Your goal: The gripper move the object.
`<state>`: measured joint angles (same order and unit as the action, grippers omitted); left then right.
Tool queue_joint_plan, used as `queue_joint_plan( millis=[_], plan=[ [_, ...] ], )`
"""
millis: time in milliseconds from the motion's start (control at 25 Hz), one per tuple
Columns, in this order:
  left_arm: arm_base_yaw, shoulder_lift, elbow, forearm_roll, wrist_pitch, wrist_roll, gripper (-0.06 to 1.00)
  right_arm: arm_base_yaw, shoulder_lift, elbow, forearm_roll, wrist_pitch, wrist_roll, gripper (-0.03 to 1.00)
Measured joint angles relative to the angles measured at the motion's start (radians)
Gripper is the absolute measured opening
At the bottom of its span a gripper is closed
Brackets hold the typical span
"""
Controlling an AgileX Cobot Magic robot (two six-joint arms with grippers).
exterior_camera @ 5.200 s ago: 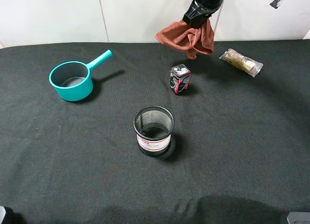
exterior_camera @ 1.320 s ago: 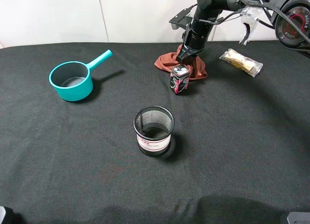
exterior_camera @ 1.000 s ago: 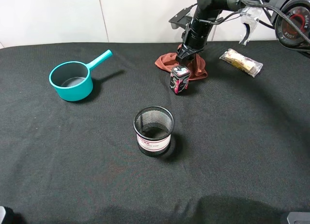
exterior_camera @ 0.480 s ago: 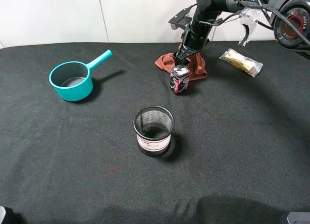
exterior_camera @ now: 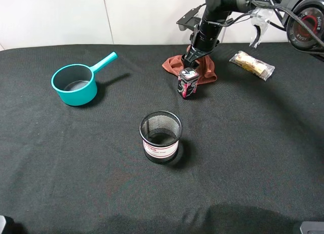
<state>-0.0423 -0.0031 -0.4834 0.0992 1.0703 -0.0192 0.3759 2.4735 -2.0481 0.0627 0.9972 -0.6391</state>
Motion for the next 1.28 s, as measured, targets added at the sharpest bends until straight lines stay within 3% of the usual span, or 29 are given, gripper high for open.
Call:
queue_joint_plan(
  millis=[440, 760, 1040, 1280],
  plan=[
    [0.000, 0.000, 0.000, 0.000, 0.000, 0.000, 0.71, 0.000, -0.049, -0.001, -0.004, 0.017, -0.001, 0.69],
    [0.000, 0.000, 0.000, 0.000, 0.000, 0.000, 0.71, 0.000, -0.116, -0.001, -0.005, 0.084, 0.018, 0.69],
    [0.000, 0.000, 0.000, 0.000, 0.000, 0.000, 0.71, -0.002, -0.227, -0.001, -0.051, 0.208, 0.137, 0.69],
    [0.000, 0.000, 0.000, 0.000, 0.000, 0.000, 0.71, -0.040, -0.347, 0.044, -0.051, 0.219, 0.214, 0.69]
  ],
)
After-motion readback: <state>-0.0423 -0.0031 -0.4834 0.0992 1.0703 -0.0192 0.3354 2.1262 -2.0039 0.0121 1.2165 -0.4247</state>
